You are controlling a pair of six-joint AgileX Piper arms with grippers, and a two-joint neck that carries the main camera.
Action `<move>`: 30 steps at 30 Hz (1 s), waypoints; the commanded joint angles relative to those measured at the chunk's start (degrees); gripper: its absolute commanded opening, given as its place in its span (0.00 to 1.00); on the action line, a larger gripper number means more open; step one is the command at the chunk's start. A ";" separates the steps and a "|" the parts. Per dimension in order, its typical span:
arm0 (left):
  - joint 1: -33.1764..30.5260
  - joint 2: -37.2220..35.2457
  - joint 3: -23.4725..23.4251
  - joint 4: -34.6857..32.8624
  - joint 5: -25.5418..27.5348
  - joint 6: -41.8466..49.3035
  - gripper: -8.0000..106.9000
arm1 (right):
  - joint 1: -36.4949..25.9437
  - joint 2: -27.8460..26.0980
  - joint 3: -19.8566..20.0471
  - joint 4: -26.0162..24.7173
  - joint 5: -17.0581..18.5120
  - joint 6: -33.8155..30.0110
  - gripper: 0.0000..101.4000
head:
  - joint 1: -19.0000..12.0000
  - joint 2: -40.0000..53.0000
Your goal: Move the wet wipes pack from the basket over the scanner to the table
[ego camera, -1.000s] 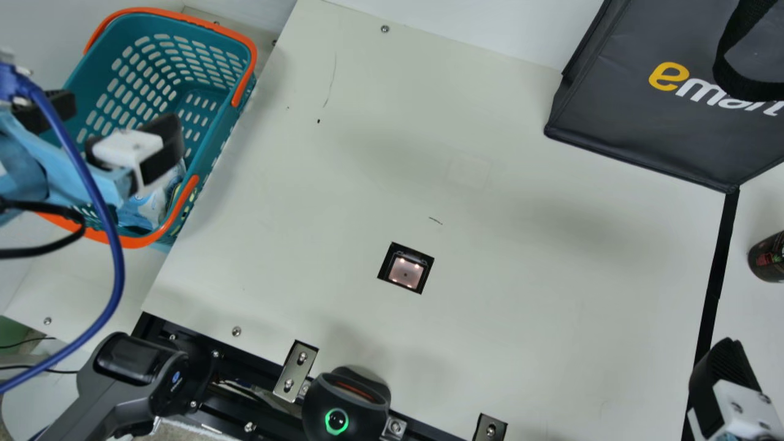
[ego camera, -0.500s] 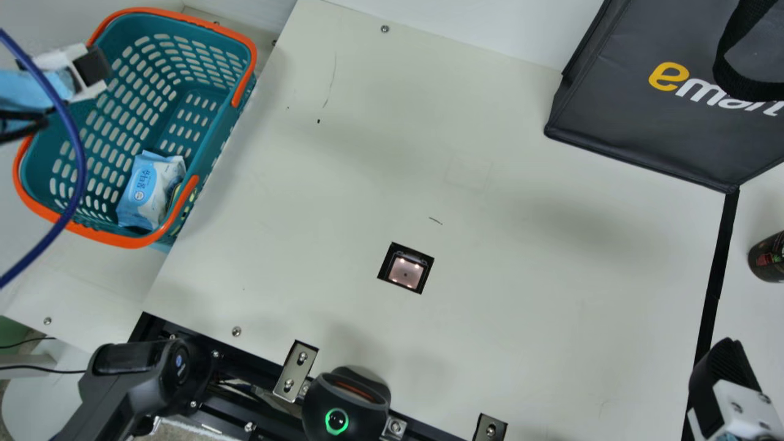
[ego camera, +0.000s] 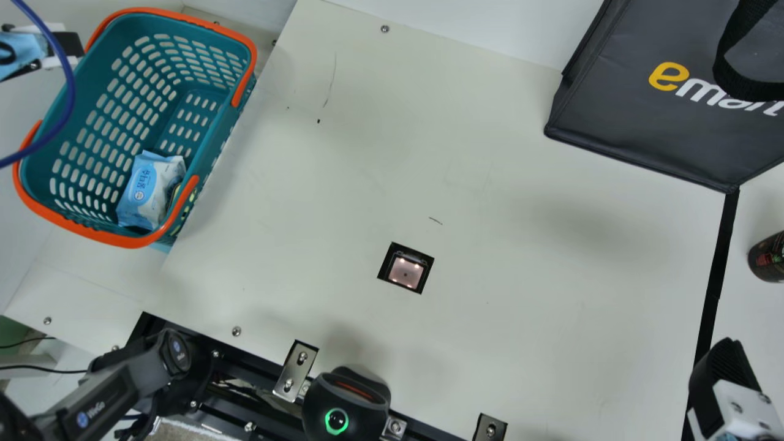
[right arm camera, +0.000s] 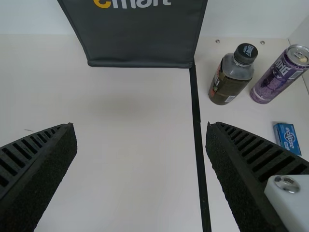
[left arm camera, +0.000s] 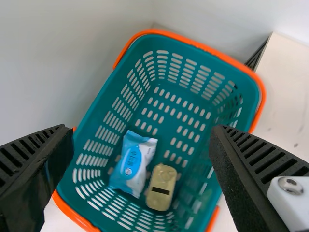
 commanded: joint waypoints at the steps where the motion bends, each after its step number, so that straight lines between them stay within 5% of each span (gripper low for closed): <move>1: -0.21 4.41 -1.33 -0.10 0.46 4.89 0.85 | 0.00 0.00 0.00 0.00 0.00 0.00 0.94 | -1.75 0.23; 14: -4.30 19.94 -7.08 1.53 2.04 12.80 0.85 | 0.00 0.00 0.00 0.00 0.00 0.00 0.94 | -1.75 0.23; 30: -8.15 33.77 -6.57 7.41 -1.31 9.63 0.85 | 0.00 0.00 0.00 0.00 0.01 0.00 0.94 | -1.75 0.23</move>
